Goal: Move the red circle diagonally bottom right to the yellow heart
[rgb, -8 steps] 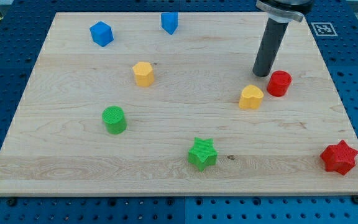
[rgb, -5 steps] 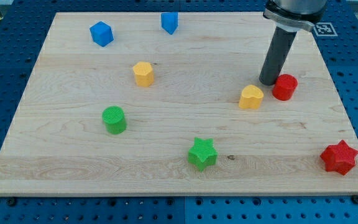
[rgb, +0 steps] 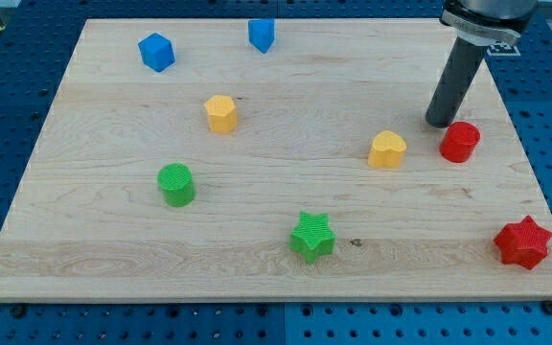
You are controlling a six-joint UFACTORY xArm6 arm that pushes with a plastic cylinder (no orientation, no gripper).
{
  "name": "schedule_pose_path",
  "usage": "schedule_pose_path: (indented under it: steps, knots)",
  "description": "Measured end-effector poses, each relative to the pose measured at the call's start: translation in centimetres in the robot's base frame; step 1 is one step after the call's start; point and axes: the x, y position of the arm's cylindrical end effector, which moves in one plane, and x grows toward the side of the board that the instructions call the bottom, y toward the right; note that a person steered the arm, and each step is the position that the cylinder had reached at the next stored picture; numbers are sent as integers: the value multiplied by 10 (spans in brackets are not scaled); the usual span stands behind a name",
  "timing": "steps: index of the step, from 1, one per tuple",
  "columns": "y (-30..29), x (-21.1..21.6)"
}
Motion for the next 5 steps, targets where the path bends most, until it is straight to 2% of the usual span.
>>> schedule_pose_path:
  steps: [5]
  knots:
    - [24, 51]
